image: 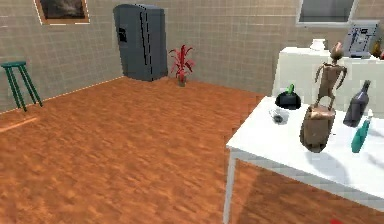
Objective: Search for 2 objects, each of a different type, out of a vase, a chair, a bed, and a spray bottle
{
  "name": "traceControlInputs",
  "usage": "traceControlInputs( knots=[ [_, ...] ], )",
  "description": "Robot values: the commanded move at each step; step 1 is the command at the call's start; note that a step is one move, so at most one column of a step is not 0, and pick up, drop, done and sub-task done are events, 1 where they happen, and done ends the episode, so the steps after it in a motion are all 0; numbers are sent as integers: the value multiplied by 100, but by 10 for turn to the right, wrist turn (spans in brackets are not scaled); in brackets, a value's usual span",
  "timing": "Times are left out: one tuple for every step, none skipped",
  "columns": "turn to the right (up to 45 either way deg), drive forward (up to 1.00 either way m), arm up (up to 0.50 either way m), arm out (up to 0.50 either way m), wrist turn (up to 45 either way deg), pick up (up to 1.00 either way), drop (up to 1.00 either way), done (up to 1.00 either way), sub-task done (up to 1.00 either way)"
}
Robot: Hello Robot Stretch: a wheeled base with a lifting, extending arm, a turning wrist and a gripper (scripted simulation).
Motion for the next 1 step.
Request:
traceControlInputs(
  knots=[
    [-300, 0, 0, 0, 0, 0, 0, 0, 0]
  ],
)
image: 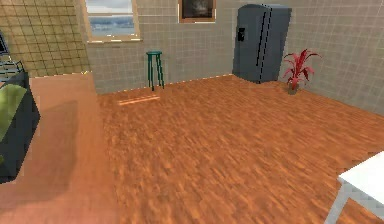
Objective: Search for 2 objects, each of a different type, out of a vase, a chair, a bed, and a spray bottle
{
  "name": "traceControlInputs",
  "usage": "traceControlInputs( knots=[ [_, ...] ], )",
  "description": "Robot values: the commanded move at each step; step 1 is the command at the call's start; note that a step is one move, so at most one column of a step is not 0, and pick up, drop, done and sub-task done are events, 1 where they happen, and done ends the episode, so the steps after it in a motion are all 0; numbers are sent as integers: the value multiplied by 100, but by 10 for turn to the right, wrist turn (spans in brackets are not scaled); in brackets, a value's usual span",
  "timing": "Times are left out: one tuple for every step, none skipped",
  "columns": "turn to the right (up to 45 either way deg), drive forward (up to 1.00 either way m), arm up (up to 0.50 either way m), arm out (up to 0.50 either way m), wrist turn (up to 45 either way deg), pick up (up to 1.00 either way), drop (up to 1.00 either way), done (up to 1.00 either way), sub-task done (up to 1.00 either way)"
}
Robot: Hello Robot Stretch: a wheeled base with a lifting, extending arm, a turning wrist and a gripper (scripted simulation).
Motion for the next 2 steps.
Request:
traceControlInputs(
  knots=[
    [0, 50, 0, 0, 0, 0, 0, 0, 0],
    [-450, 0, 0, 0, 0, 0, 0, 0, 0]
  ],
)
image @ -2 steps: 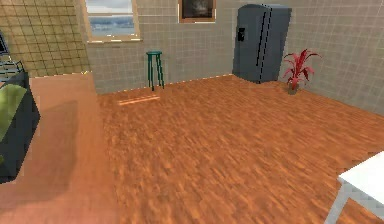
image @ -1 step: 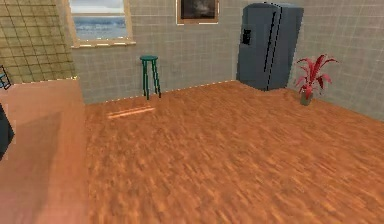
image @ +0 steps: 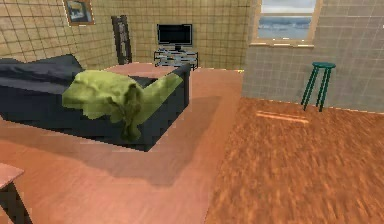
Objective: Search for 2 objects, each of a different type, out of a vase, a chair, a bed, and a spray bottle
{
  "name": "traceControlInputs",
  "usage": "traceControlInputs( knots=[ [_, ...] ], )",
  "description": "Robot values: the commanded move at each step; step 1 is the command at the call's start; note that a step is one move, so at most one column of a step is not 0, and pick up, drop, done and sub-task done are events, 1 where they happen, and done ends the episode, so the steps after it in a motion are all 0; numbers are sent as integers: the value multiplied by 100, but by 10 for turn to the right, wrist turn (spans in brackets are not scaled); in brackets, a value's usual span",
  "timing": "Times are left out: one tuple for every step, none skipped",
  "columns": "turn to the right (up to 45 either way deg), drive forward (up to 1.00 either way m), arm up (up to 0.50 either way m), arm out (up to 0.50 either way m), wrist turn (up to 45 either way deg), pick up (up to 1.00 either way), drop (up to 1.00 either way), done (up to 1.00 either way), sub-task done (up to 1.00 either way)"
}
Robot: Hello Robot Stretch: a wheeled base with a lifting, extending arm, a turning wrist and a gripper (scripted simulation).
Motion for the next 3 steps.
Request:
traceControlInputs(
  knots=[
    [-90, 0, 0, 0, 0, 0, 0, 0, 0],
    [0, 100, 0, 0, 0, 0, 0, 0, 0],
    [-420, 0, 0, 0, 0, 0, 0, 0, 0]
  ],
)
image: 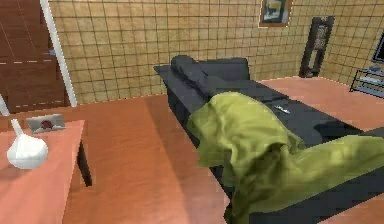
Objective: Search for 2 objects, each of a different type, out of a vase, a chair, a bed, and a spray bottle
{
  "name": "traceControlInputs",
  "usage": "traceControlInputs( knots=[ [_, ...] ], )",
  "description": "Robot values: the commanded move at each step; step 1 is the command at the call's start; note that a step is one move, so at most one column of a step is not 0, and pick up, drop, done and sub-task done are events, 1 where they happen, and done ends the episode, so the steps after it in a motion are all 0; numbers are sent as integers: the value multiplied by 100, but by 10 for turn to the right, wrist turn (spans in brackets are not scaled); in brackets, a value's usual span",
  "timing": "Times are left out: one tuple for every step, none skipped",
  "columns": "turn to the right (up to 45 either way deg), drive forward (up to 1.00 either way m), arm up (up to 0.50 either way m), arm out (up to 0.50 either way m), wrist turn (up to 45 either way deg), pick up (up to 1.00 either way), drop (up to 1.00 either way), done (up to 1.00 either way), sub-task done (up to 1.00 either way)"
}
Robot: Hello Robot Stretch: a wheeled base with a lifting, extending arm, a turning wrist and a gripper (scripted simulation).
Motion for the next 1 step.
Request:
traceControlInputs(
  knots=[
    [0, 5, 0, 0, 0, 0, 0, 0, 0]
  ],
)
